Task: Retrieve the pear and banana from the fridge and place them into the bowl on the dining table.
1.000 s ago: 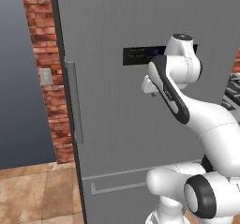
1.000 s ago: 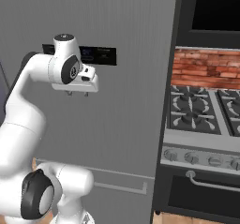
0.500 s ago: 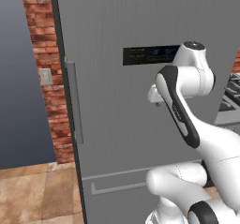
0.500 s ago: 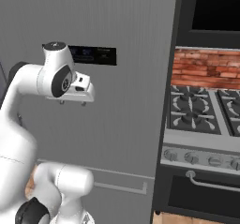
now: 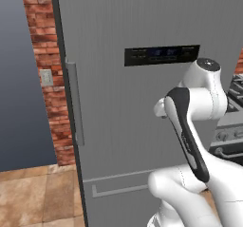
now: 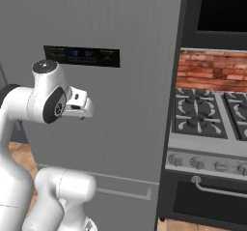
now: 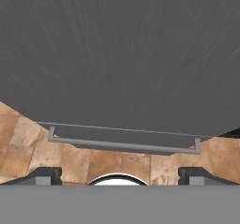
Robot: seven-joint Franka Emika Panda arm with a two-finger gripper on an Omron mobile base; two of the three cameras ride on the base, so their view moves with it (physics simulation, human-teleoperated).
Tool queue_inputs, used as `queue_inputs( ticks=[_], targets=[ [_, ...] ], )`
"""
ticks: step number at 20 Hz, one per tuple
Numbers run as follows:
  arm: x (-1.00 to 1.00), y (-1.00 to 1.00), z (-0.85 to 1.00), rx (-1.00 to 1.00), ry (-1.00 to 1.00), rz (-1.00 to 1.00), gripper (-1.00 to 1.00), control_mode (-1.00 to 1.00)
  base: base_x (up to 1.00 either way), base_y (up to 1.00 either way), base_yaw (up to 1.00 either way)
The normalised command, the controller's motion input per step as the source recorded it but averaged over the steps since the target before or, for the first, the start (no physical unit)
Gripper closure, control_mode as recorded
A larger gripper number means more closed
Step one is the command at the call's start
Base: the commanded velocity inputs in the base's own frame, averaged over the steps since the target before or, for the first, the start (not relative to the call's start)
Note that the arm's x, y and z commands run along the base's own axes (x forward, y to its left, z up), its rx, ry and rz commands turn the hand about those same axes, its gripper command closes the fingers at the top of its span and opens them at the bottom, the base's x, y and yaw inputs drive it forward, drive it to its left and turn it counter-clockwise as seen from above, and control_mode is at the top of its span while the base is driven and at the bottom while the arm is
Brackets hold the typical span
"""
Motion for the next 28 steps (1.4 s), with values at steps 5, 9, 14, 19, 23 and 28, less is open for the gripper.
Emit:
queue_inputs(
  ticks=[5,9,14,19,23,28],
  targets=[
    [-0.06,0.0,-0.08,0.0,0.0,0.0,-1.0,1.0,0.0,0.0,0.0],
    [0.0,0.0,0.0,0.0,0.0,0.0,-1.0,1.0,0.0,0.0,0.0],
    [0.0,0.0,0.0,0.0,0.0,0.0,-1.0,1.0,-0.51,0.0,0.0],
    [0.0,0.0,0.0,0.0,0.0,0.0,-1.0,1.0,-0.65,0.05,0.0],
    [0.0,0.0,0.0,0.0,0.0,0.0,-1.0,1.0,-0.54,0.21,0.0],
    [0.0,0.0,0.0,0.0,0.0,0.0,-1.0,1.0,-0.5,0.42,0.0]
  ],
)
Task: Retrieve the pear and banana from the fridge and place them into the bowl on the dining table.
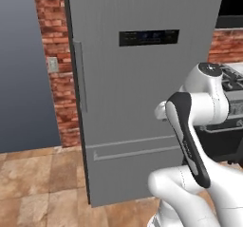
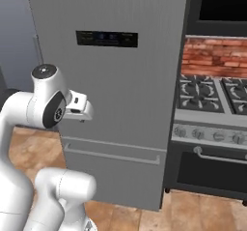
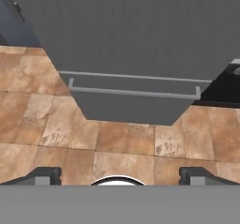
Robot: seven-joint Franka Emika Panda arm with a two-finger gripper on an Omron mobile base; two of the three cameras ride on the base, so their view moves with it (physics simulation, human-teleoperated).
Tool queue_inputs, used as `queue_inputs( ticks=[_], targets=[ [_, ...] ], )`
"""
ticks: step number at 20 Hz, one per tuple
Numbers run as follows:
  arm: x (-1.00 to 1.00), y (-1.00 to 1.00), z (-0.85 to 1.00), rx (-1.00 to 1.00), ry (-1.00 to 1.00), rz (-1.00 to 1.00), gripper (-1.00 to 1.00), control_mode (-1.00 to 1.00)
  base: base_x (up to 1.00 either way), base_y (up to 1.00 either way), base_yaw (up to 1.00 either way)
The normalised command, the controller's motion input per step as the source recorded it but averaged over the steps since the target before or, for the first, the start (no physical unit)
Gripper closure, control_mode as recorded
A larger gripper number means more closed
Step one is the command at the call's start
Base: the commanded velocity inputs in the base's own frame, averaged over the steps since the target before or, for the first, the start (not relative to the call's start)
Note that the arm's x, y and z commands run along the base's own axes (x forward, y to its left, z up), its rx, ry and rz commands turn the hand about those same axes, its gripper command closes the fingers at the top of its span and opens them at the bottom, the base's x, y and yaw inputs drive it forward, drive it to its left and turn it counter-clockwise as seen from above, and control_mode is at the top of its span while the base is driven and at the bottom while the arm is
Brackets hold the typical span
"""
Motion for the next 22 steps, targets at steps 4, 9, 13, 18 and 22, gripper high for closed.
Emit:
queue_inputs(
  ticks=[4,9,13,18,22],
  targets=[
    [0.0,0.0,0.0,0.0,0.0,0.0,-1.0,1.0,-0.41,0.63,0.0],
    [0.0,0.0,0.0,0.0,0.0,0.0,-1.0,1.0,-0.36,0.69,0.0],
    [0.0,0.0,0.0,0.0,0.0,0.0,-1.0,1.0,-0.29,0.65,0.0],
    [0.0,0.0,0.0,0.0,0.0,0.0,-1.0,1.0,-0.16,0.49,0.0],
    [0.0,0.0,0.0,0.0,0.0,0.0,-1.0,1.0,0.0,0.34,0.0]
  ],
)
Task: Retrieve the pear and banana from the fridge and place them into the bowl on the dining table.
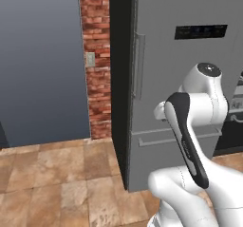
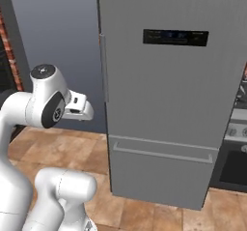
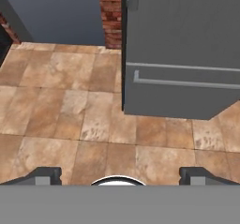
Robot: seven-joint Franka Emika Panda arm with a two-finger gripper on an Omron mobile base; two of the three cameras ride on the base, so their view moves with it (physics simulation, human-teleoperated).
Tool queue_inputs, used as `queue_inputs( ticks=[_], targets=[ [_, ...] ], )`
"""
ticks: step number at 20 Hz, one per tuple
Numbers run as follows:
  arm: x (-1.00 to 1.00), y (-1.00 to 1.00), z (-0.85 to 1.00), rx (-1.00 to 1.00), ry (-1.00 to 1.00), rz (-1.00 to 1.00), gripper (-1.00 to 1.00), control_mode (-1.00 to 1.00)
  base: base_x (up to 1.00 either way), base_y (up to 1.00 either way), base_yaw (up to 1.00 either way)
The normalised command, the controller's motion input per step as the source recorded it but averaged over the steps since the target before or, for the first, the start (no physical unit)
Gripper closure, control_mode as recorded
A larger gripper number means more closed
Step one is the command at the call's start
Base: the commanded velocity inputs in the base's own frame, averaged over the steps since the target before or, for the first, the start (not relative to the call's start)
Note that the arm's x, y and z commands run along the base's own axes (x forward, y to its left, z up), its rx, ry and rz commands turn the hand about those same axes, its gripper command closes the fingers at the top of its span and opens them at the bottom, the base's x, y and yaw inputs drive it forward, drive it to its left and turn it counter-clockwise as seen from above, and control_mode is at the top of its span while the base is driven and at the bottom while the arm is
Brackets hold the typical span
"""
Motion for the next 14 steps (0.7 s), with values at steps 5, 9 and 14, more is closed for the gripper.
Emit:
queue_inputs(
  ticks=[5,9,14],
  targets=[
    [0.0,0.0,0.0,0.0,0.0,0.0,-1.0,1.0,0.0,0.45,0.0],
    [0.0,0.0,0.0,0.0,0.0,0.0,-1.0,1.0,0.0,0.5,0.0],
    [0.0,0.0,0.0,0.0,0.0,0.0,-1.0,1.0,0.07,0.11,0.0]
  ],
)
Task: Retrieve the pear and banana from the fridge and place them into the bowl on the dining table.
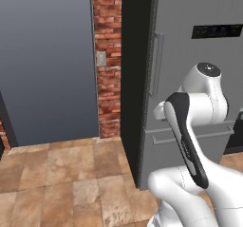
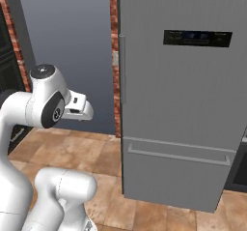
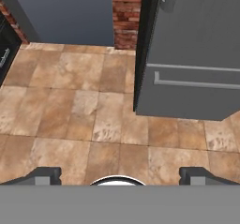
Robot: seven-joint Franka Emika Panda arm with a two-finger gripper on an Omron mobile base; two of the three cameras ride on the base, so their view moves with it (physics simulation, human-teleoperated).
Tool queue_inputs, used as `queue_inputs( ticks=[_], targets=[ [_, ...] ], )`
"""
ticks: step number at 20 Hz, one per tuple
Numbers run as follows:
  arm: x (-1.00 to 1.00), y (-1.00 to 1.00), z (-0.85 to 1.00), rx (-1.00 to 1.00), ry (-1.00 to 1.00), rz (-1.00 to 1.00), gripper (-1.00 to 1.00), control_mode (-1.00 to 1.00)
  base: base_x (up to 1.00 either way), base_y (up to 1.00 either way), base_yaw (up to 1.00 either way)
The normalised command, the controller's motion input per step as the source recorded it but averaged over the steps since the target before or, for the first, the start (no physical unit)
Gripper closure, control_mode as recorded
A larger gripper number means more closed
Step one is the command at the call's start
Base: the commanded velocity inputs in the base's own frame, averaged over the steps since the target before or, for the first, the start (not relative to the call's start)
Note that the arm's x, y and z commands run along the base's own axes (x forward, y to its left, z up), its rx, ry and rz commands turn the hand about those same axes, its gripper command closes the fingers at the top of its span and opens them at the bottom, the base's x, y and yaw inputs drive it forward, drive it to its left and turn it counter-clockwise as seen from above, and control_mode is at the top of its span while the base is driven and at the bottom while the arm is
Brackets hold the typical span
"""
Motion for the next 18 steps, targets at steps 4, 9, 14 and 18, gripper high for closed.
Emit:
queue_inputs(
  ticks=[4,9,14,18],
  targets=[
    [0.0,0.0,0.0,0.0,0.0,0.0,-1.0,-1.0,0.0,0.0,0.0],
    [0.0,-0.08,0.0,0.02,0.0,0.0,-1.0,-1.0,0.0,0.0,0.0],
    [0.24,-0.46,-0.01,0.08,0.0,0.0,-1.0,-1.0,0.0,0.0,0.0],
    [0.62,-0.54,0.01,0.12,0.0,0.0,-1.0,-1.0,0.0,0.0,0.0]
  ],
)
